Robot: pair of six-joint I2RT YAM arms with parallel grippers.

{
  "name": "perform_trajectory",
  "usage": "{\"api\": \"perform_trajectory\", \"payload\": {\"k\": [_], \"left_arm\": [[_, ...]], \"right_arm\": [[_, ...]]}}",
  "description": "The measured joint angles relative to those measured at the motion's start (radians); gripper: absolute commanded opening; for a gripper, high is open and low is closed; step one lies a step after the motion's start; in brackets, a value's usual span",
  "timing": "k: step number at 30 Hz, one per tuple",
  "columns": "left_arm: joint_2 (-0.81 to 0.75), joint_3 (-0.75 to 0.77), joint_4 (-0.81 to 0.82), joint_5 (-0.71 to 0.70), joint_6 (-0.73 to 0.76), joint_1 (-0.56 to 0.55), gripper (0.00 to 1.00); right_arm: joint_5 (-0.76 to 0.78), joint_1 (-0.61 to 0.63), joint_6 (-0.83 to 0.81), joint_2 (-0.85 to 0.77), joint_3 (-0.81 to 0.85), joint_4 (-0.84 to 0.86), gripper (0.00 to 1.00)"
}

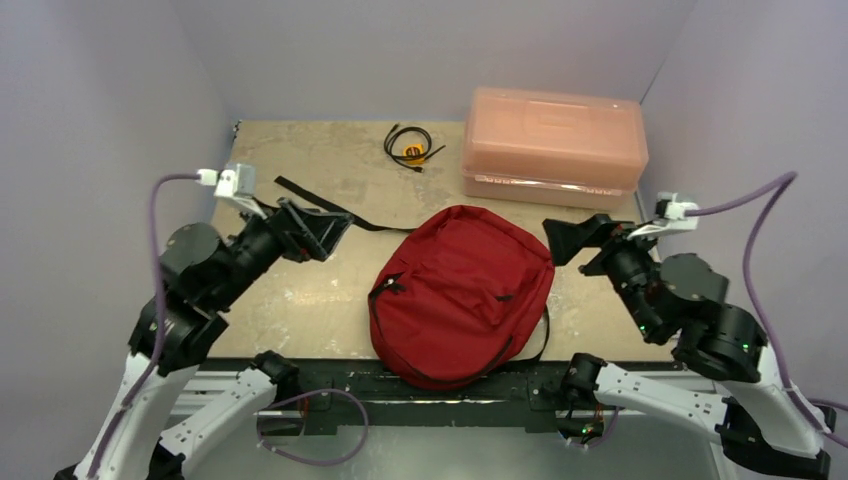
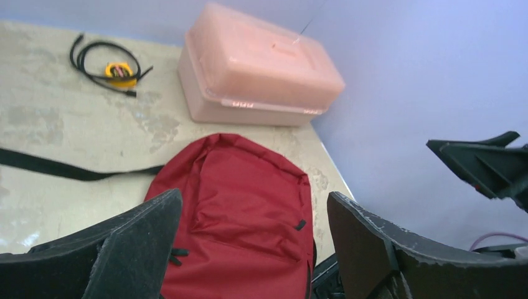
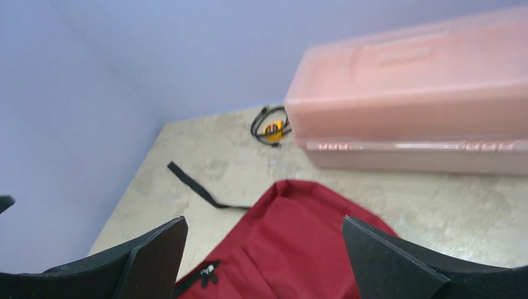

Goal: Pack the student bag
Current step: Reset both arms

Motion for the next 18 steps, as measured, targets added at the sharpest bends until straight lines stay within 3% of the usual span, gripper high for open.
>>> {"api": "perform_trajectory", "payload": {"k": [9, 18], "left_arm": [[-0.182, 0.126, -0.098, -0.024, 0.107, 0.0, 0.9], [-0.235, 0.142, -0.14, -0.058, 0.15, 0.0, 0.9]], "right_arm": [[0.062, 0.0, -0.204, -0.074, 0.135, 0.051, 0.99], [0.06, -0.005, -0.24, -0.143, 0.196, 0.076, 0.99]]}}
